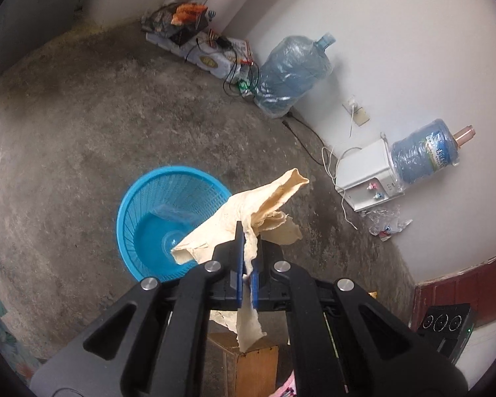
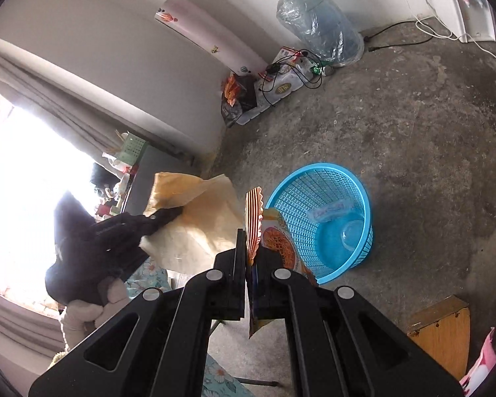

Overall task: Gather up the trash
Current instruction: 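Open the left tool to drop the paper while the right tool drops the snack packet into the basket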

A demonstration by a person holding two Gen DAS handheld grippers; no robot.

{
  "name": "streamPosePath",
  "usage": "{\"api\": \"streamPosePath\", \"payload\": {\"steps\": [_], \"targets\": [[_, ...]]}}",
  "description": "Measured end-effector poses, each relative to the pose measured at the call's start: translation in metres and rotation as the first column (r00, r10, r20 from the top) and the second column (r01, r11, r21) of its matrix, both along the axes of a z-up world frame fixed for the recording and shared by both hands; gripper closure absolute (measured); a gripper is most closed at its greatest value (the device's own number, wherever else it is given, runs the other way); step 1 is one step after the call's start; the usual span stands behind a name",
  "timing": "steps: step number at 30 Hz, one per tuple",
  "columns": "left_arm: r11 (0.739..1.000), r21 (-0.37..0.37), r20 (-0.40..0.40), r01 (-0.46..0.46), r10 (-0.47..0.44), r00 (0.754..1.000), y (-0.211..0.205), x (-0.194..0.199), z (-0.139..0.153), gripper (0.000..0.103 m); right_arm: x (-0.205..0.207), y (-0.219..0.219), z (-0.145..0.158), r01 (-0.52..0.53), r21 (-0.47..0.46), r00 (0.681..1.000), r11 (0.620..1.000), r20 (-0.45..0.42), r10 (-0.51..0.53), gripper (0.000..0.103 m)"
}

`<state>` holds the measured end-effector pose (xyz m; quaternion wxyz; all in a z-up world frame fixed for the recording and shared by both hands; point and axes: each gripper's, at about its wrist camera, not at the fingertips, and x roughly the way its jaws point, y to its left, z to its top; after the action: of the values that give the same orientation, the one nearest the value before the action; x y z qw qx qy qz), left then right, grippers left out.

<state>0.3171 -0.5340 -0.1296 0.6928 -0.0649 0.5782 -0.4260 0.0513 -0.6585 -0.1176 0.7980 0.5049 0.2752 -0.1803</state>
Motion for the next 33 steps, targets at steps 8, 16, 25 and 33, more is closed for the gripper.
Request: {"api": "streamPosePath", "payload": {"steps": [8,16,25,33], "targets": [[0.994,0.078,-0.273,-0.079,0.097,0.957,-0.006,0.018,-0.104,0.053,0.005,-0.016,-0.04,0.013,0.11,1.0,0.994,0.011,-0.015,0.1],[0.993,0.04,-0.335,-0.11,0.117,0.935,0.001,0.027,-0.095,0.049,0.031,-0.028,-0.084,0.019,0.186,0.998,0.982,-0.062,-0.007,0.1],[0.994,-0.055,-0.178,-0.09,0.079,0.981,0.051,0.028,0.011,0.043,0.11,-0.023,-0.133,-0.023,0.185,0.964,0.982,-0.255,0.07,0.047],[0.993,-0.115,-0.02,-0.039,0.036,0.999,0.142,0.008,0.1,0.039,0.088,0.009,-0.106,-0.055,0.133,0.968,0.99,-0.236,0.086,0.047]]}}
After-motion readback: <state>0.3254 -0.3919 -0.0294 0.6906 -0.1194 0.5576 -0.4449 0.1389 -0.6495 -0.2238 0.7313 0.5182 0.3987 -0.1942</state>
